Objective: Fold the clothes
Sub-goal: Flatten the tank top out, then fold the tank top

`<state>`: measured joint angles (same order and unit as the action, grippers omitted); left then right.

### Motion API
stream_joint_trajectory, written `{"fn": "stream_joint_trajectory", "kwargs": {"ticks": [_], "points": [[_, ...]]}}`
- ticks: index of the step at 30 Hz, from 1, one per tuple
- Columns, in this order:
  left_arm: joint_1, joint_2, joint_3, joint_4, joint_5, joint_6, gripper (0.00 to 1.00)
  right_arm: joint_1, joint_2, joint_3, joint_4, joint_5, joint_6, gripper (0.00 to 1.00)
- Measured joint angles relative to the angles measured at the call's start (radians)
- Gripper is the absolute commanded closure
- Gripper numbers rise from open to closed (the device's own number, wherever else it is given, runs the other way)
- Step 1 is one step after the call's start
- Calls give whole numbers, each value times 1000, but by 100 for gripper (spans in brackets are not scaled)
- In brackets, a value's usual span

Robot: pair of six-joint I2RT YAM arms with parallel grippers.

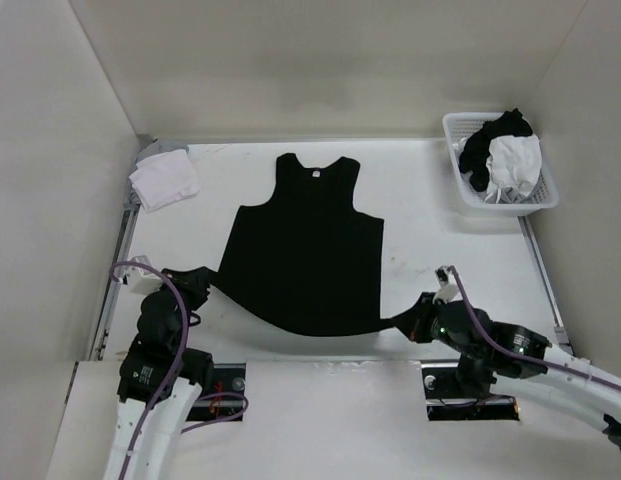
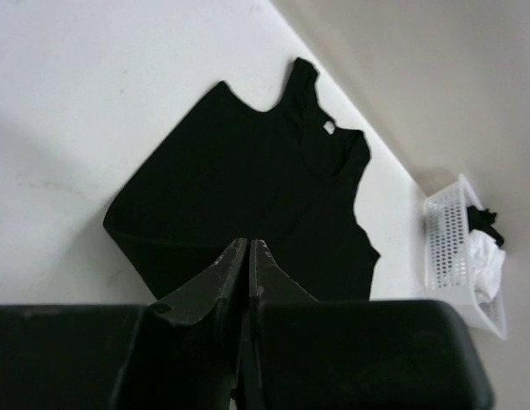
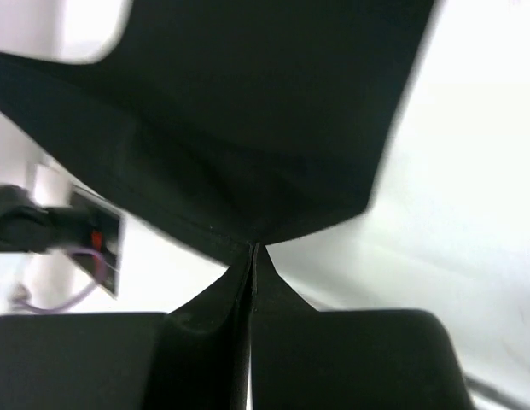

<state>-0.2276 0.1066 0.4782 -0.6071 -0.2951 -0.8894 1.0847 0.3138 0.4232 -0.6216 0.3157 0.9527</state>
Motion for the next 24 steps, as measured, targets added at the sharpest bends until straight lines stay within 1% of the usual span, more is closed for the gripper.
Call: {"fn": "stream_joint_trajectory", "kwargs": {"ticks": [2,3,5,7,11,13,16,20,24], "points": [[-2,35,0,-11,-17,-6,96,52,27,-10,-34,47,41,100],[-2,69,2,-3,-22,-7,96,53,63,-3,-33,64,44,100],[-1,163,6,43,-32,-8,96,-2,186,38,-22,84,17,100],[-1,294,16,128,-38,-7,96,-116,320,97,32,76,-44,100],[16,610,87,327,-47,-2,96,-437,549,226,225,-36,-174,100],[35,785,162,431,-48,-1,97,-575,662,306,322,-99,-215,100],[56,1027,294,566,-49,3,97,-703,838,431,439,-180,-260,100],[84,1298,481,695,-47,12,97,-808,1093,637,536,-278,-295,100],[111,1537,687,752,-44,25,97,-886,1336,877,566,-345,-310,100]]}}
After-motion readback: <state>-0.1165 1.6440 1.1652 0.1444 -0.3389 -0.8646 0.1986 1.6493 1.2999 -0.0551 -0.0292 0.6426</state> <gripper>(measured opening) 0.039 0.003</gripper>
